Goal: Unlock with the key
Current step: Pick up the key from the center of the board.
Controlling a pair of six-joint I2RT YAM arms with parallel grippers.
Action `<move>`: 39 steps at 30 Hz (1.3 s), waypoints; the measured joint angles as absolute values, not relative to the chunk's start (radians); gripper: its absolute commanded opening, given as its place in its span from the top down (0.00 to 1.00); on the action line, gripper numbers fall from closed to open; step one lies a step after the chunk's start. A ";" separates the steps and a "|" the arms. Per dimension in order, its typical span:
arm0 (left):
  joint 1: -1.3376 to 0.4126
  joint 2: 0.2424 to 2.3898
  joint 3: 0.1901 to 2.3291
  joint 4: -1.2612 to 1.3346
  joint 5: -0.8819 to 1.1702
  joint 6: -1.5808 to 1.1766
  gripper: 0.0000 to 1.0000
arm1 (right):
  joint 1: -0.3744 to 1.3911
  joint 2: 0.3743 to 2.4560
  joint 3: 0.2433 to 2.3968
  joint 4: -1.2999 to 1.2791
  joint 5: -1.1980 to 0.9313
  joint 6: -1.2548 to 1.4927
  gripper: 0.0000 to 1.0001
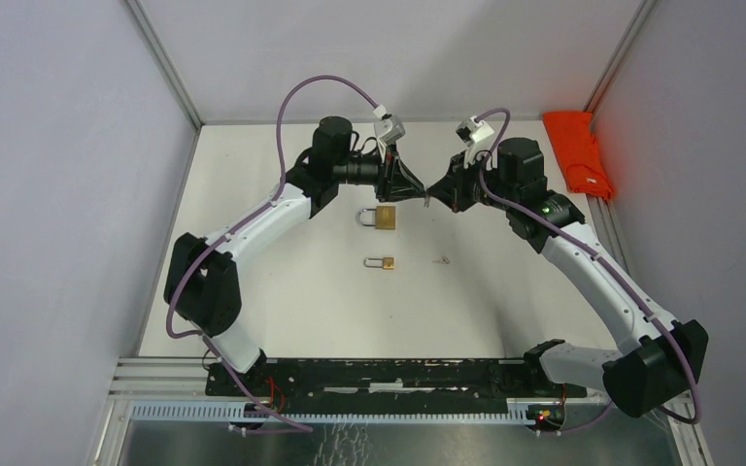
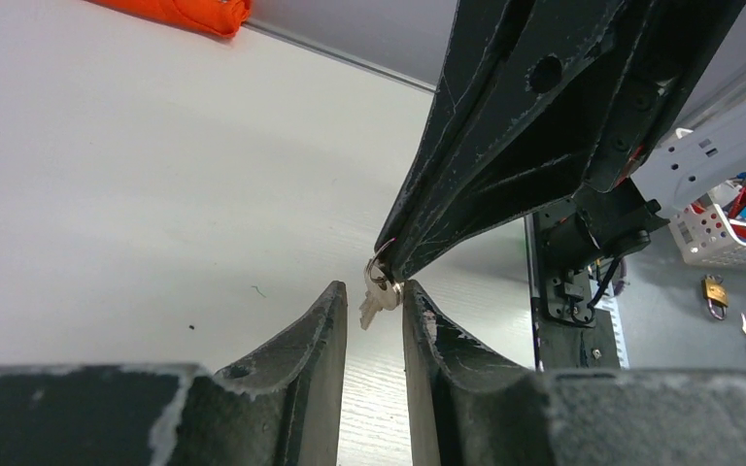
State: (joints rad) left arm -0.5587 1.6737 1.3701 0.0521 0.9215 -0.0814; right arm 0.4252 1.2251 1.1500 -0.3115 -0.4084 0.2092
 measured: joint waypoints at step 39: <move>-0.559 1.636 1.364 0.074 0.943 -0.057 0.66 | 0.438 1.225 1.223 -0.280 -0.463 0.250 1.00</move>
